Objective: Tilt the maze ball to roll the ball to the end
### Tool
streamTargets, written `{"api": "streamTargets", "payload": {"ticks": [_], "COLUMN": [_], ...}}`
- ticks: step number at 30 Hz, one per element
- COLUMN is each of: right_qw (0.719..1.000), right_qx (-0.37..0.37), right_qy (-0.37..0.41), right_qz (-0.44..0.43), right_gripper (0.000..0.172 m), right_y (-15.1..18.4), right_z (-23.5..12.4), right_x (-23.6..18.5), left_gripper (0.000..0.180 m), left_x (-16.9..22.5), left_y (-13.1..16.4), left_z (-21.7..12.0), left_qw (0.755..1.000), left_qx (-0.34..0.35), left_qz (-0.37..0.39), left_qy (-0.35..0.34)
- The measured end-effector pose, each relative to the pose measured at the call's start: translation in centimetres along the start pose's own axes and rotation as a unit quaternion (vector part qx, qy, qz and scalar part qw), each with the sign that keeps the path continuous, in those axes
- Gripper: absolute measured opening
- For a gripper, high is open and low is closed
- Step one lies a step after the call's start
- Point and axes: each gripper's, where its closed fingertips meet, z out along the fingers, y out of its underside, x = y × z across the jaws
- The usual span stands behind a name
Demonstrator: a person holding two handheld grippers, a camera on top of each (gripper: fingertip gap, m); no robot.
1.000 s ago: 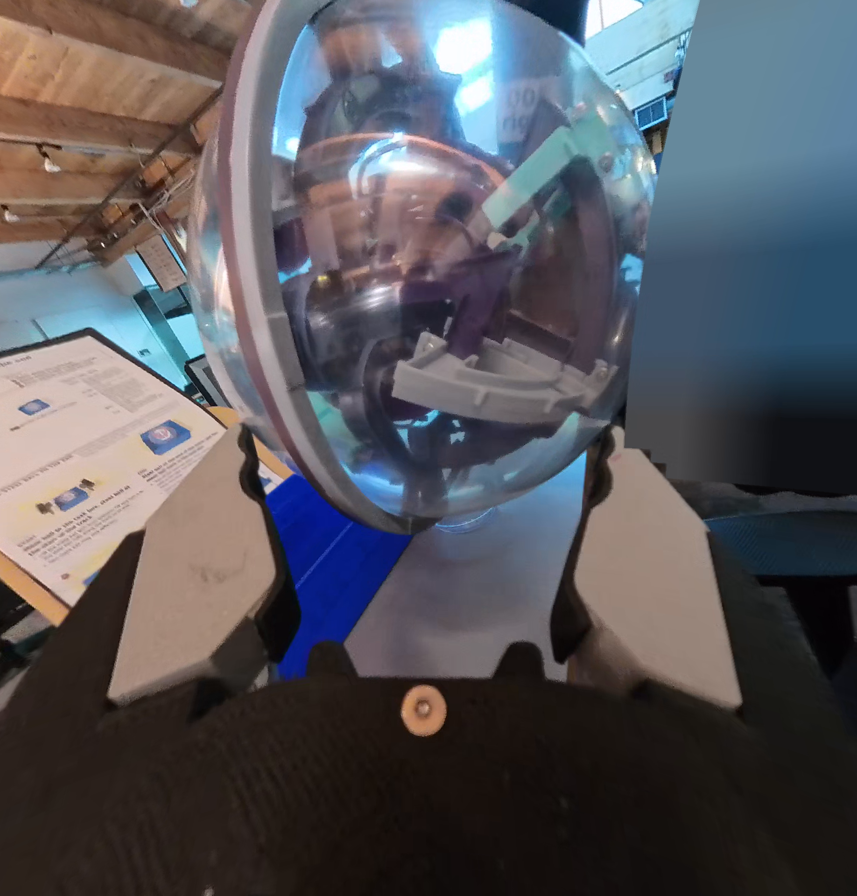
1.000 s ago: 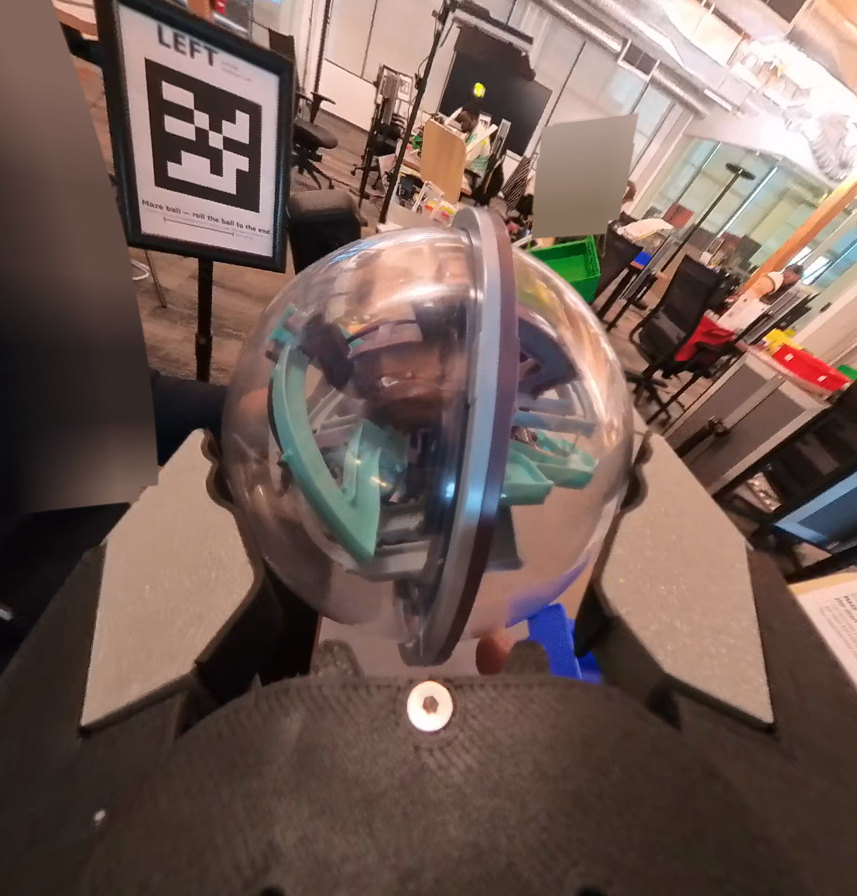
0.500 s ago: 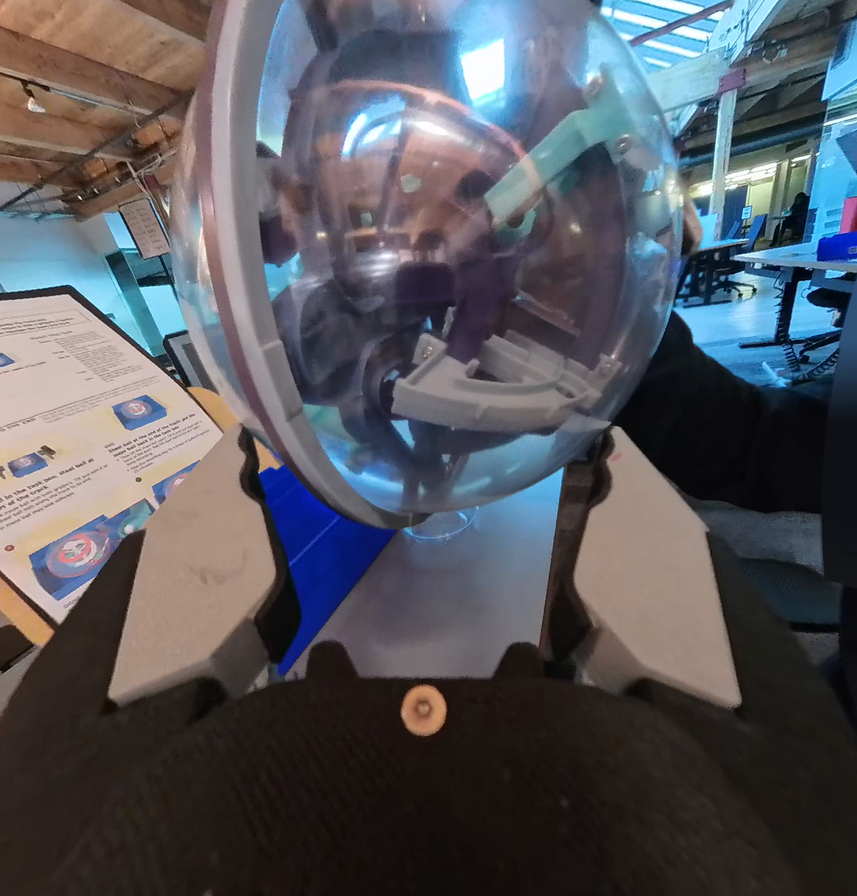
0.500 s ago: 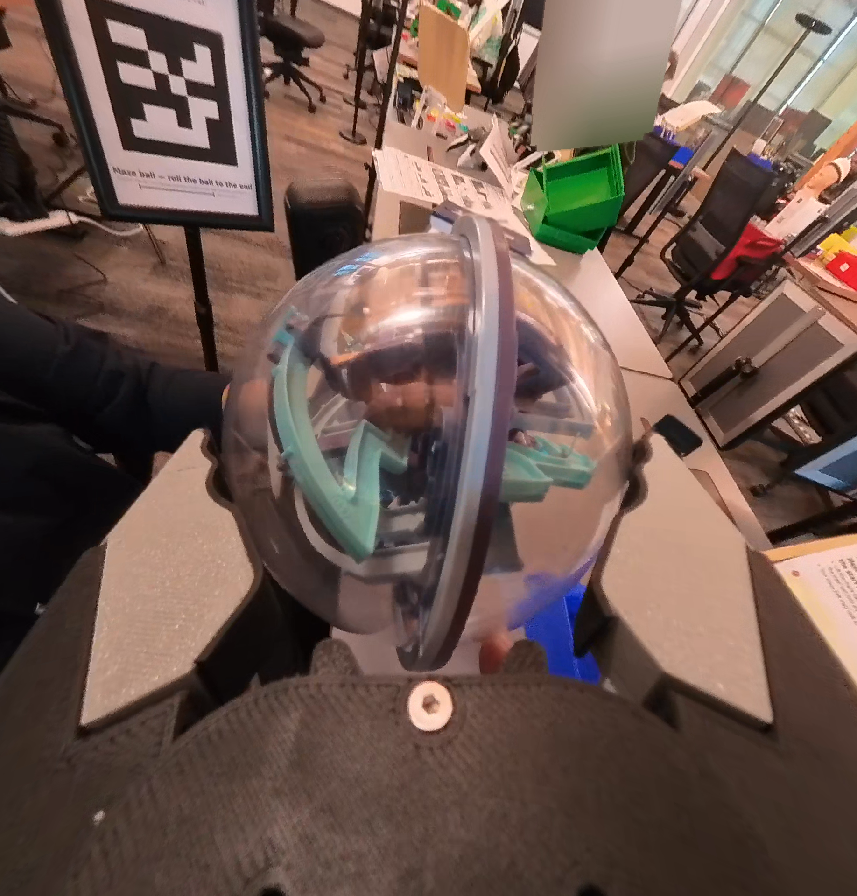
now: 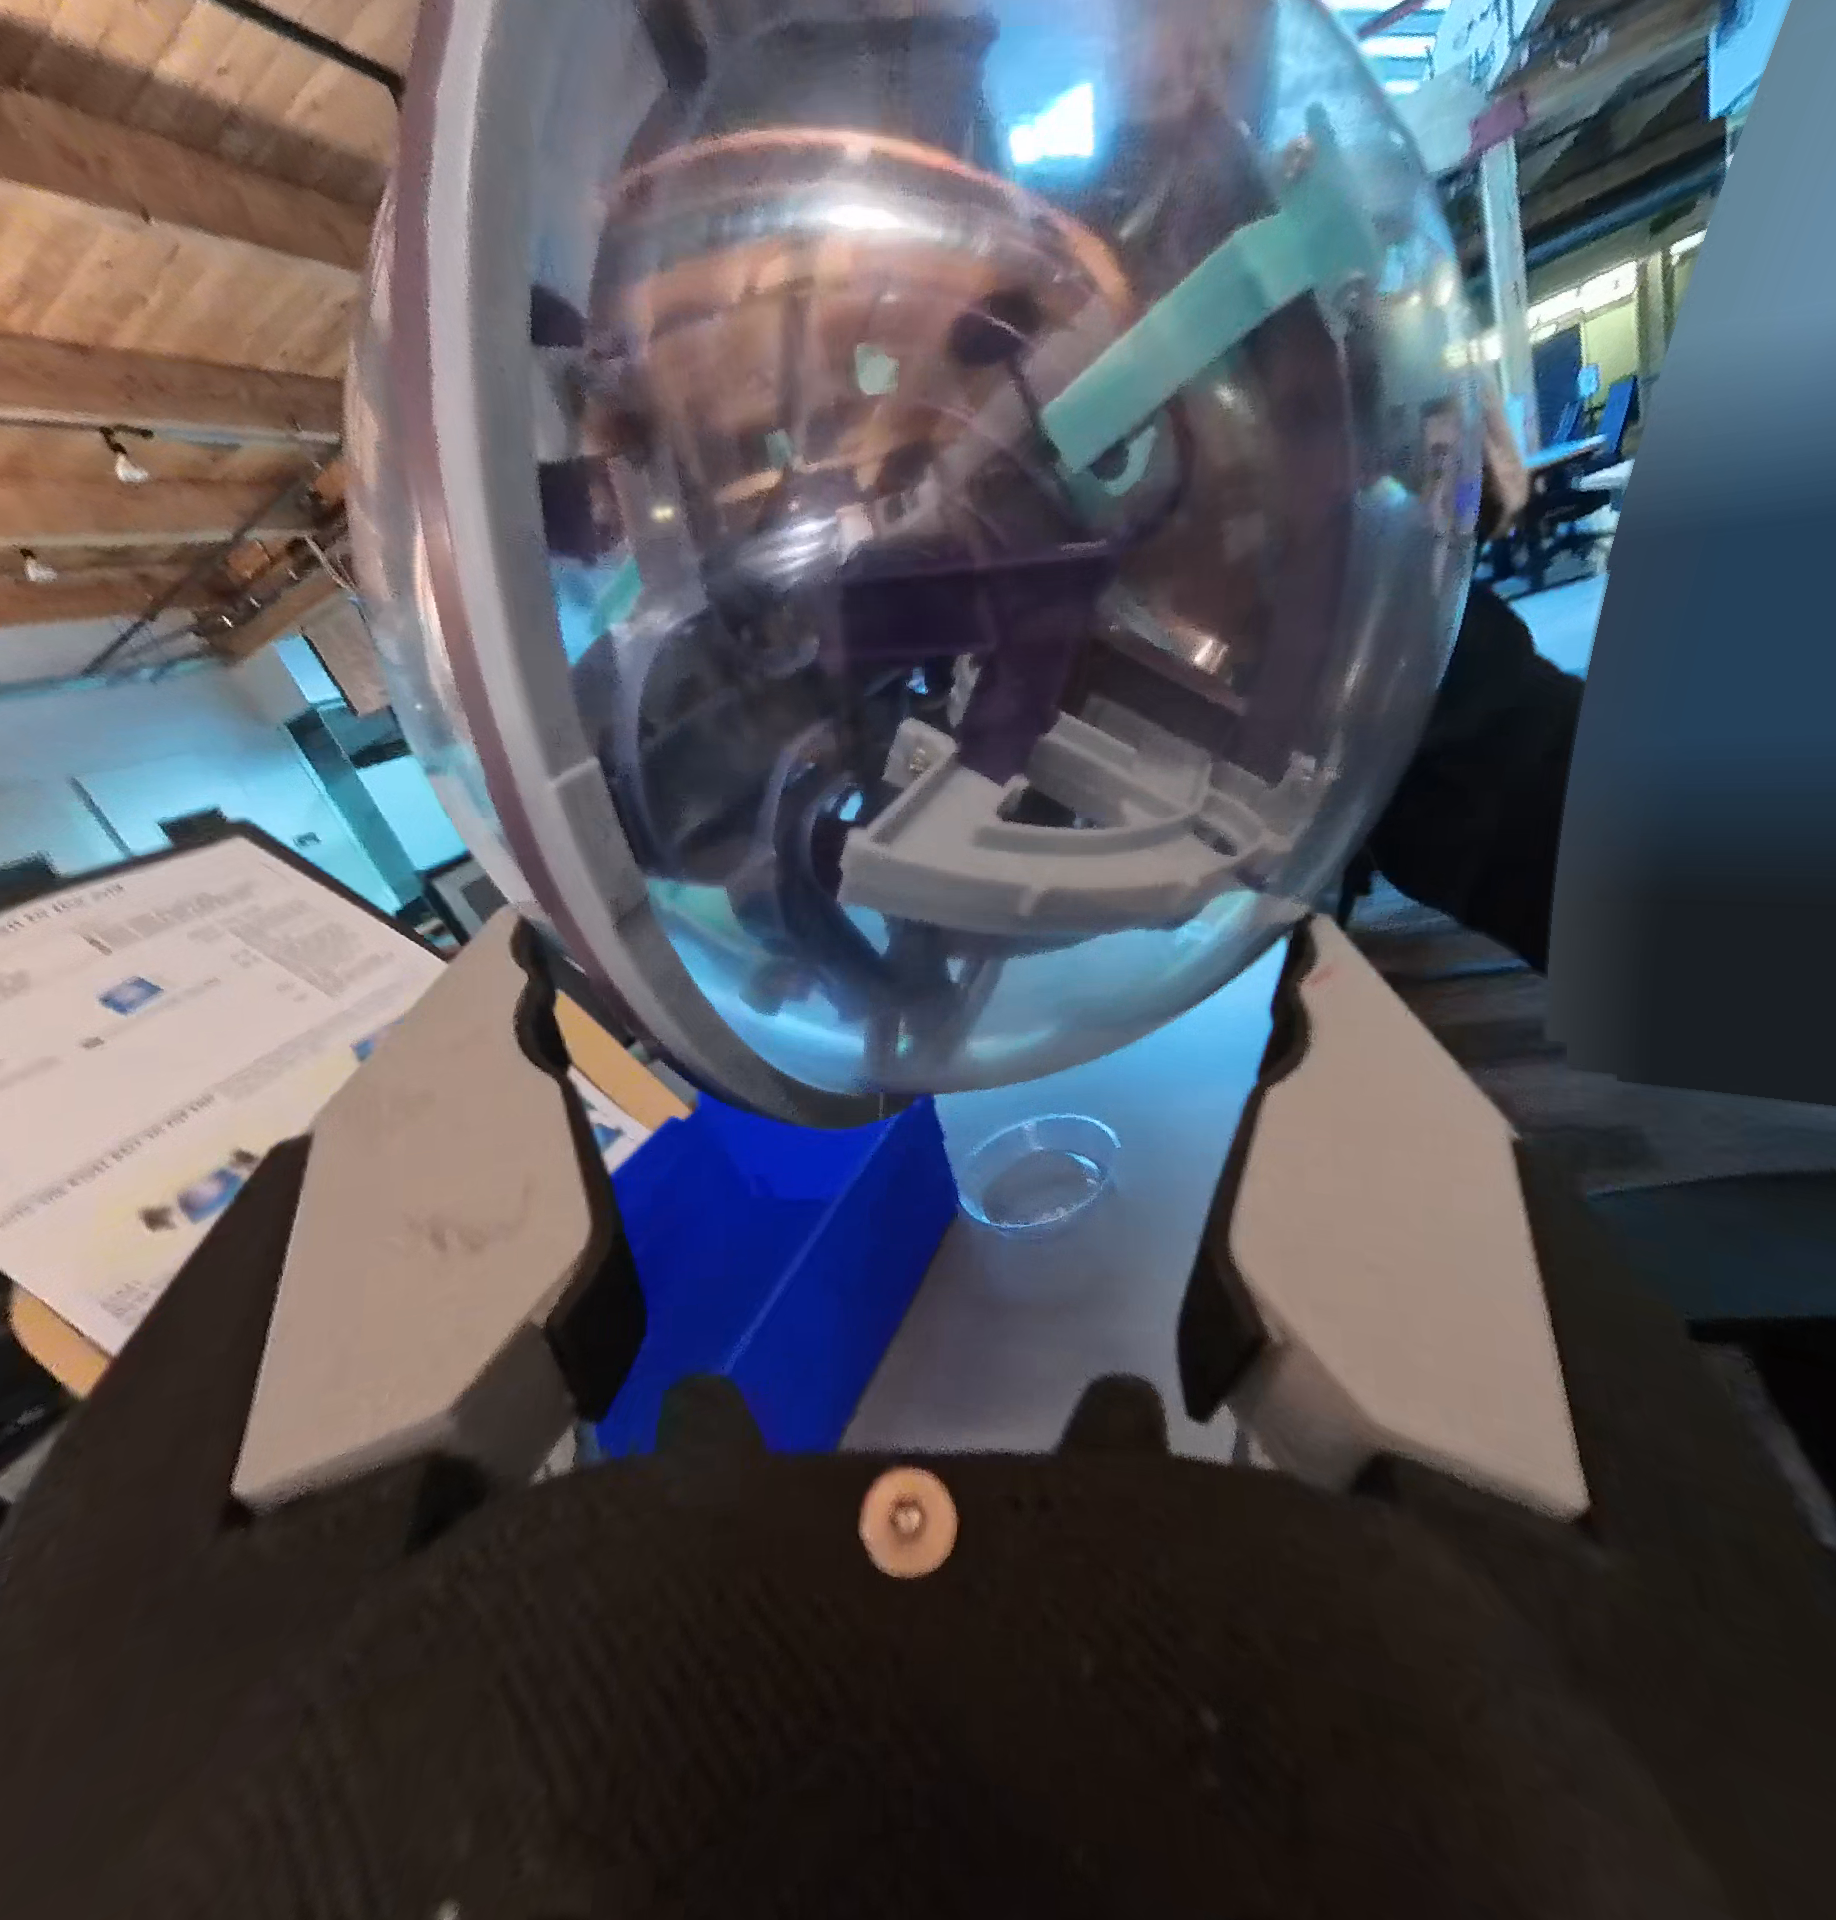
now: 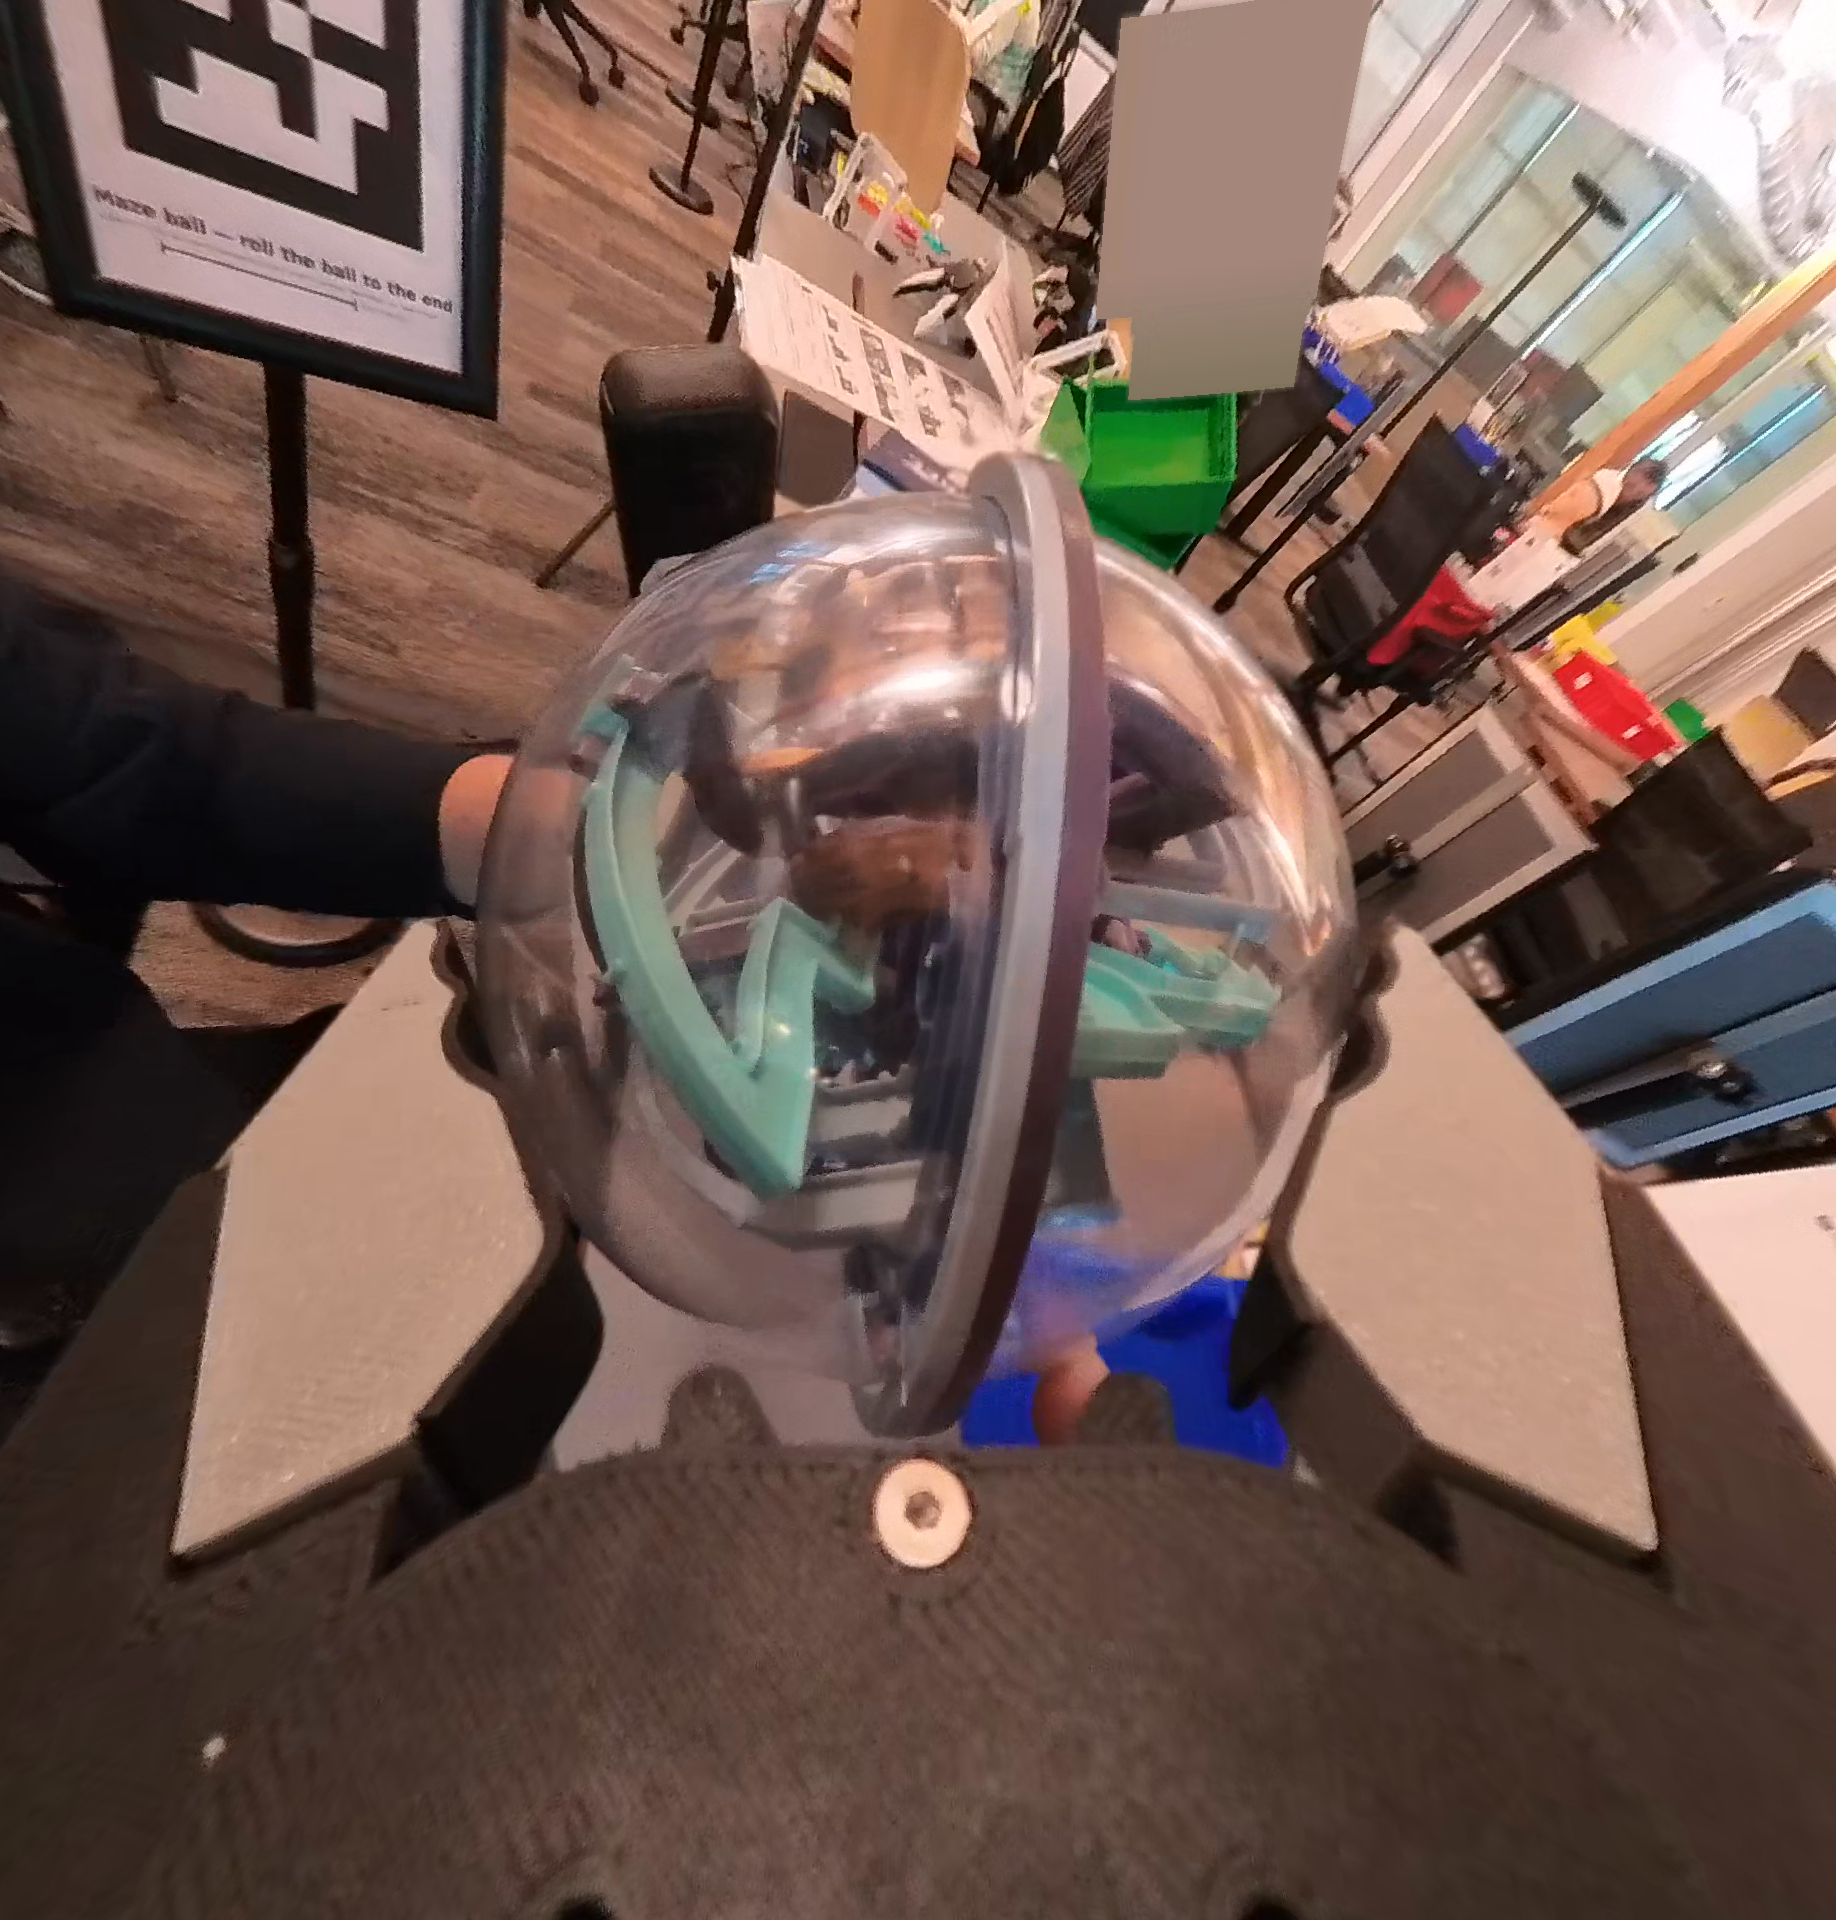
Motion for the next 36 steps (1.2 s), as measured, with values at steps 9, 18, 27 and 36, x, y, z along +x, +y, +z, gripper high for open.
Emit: {"api": "streamTargets", "payload": {"ticks": [9, 18, 27, 36], "right_qw": [0.986, 0.989, 0.993, 0.993], "right_qx": [0.08, 0.079, 0.03, 0.001], "right_qy": [0.038, 0.027, 0.019, 0.016], "right_qz": [-0.14, -0.126, -0.116, -0.113], "right_gripper": [0.157, 0.157, 0.157, 0.157], "right_y": [-1.7, -3.8, -3.9, -3.1], "right_z": [-2.7, -4.8, -4.9, -4.5], "right_x": [-0.9, 0.4, 0.4, 0.4], "left_gripper": [0.134, 0.134, 0.135, 0.134], "left_x": [-0.3, -0.5, -0.2, -0.2], "left_y": [-2.1, -5.0, -4.7, -3.8], "left_z": [1.3, 2.8, 3.5, 3.6], "left_qw": [0.982, 0.985, 0.992, 0.993], "left_qx": [-0.077, -0.067, -0.042, -0.046], "left_qz": [0.167, 0.152, 0.115, 0.101], "left_qy": [-0.033, -0.038, -0.038, -0.039]}}
